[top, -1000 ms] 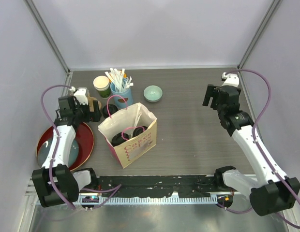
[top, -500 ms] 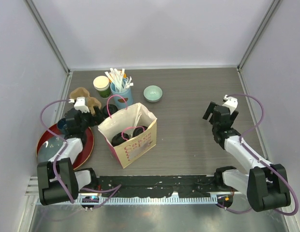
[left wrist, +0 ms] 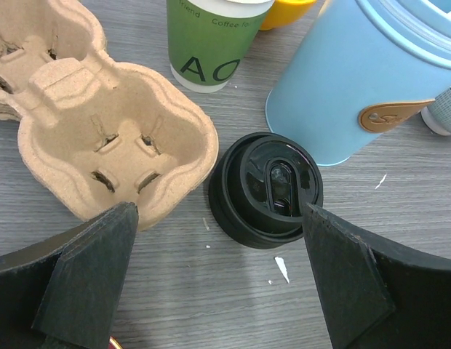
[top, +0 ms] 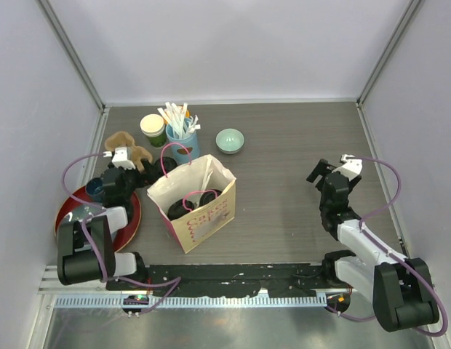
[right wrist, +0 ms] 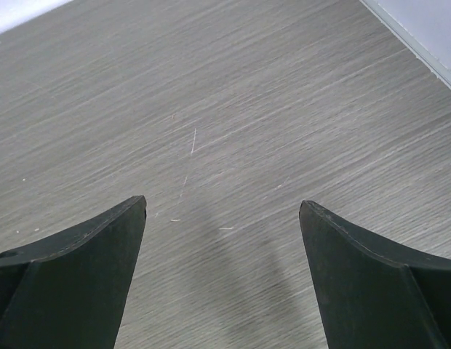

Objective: Pack the takeout coffee

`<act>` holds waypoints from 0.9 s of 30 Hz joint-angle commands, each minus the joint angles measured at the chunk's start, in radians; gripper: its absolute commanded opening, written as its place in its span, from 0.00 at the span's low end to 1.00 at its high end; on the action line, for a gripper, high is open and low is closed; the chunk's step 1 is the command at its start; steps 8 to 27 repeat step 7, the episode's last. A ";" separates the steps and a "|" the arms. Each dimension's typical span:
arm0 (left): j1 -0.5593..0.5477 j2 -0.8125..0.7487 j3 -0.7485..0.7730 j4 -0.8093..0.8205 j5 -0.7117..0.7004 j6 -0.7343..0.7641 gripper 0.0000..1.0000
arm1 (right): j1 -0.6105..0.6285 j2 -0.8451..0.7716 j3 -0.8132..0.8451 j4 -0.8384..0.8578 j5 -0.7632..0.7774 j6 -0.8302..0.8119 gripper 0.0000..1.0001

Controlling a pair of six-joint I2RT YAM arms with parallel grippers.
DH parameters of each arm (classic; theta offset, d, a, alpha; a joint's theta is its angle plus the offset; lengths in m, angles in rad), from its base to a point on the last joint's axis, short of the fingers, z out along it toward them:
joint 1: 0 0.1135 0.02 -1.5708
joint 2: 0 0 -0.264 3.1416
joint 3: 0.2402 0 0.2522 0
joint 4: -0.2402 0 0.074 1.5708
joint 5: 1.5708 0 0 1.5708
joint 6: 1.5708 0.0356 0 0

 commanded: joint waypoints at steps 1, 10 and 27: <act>-0.006 0.020 -0.017 0.161 -0.016 0.001 1.00 | 0.000 -0.026 -0.014 0.126 0.032 -0.025 0.91; -0.014 0.034 -0.026 0.178 -0.002 0.010 1.00 | -0.001 -0.029 -0.017 0.126 0.048 -0.028 0.90; -0.014 0.034 -0.026 0.178 -0.002 0.010 1.00 | -0.001 -0.029 -0.017 0.126 0.048 -0.028 0.90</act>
